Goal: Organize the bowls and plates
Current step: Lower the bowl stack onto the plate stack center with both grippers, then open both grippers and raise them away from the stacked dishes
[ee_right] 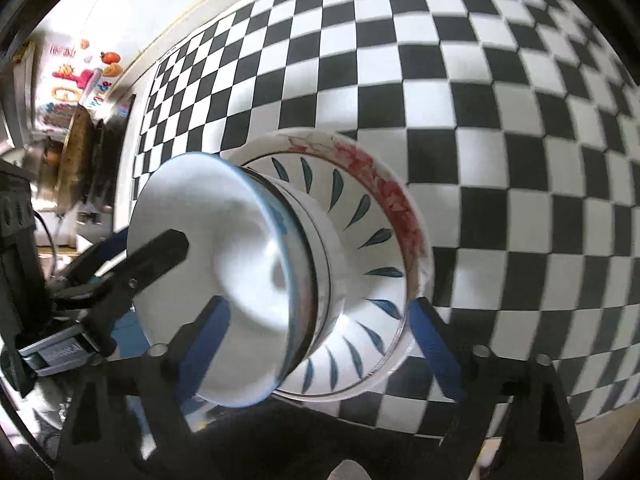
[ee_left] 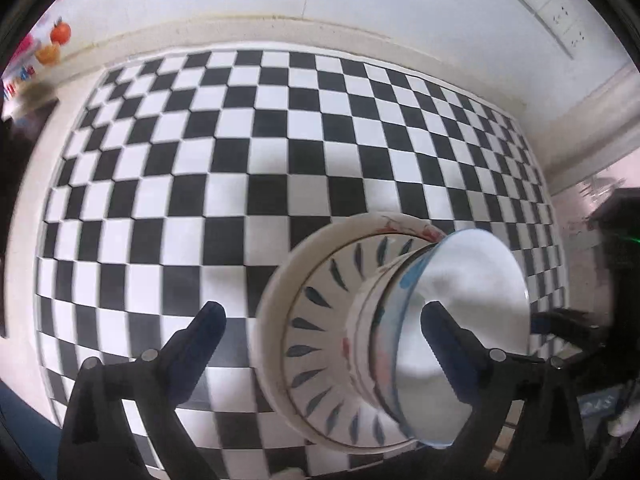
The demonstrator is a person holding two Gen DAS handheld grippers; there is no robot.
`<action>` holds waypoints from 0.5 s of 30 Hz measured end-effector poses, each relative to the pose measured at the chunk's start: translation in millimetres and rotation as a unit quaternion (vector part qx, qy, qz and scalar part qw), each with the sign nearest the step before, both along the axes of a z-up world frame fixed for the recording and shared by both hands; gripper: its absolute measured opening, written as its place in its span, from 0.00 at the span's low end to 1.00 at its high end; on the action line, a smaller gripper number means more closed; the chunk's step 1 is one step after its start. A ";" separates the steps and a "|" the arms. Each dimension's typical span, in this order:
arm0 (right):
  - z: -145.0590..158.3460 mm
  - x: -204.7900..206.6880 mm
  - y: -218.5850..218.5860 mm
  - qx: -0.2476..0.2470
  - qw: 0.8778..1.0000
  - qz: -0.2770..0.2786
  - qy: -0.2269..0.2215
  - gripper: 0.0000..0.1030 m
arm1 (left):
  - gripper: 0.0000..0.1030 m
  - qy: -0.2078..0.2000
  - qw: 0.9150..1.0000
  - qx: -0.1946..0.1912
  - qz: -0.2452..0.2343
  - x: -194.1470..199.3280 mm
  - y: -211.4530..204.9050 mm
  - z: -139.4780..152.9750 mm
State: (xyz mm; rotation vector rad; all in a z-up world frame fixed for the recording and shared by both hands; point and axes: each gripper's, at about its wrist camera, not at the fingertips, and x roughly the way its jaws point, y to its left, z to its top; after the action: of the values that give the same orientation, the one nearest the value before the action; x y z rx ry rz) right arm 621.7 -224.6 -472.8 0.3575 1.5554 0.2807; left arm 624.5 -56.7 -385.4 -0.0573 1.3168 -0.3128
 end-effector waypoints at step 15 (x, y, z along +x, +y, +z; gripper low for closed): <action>117.0 -48.0 -2.5 -0.174 0.965 -0.062 -0.188 1.00 | 0.98 -0.155 0.984 0.087 0.024 -53.8 5.5 100.0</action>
State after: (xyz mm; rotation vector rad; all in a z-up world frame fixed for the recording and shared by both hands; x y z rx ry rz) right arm 573.7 -227.1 -355.8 0.1135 1.1726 -0.0257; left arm 570.8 -51.3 -285.4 0.1036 1.0280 -0.1568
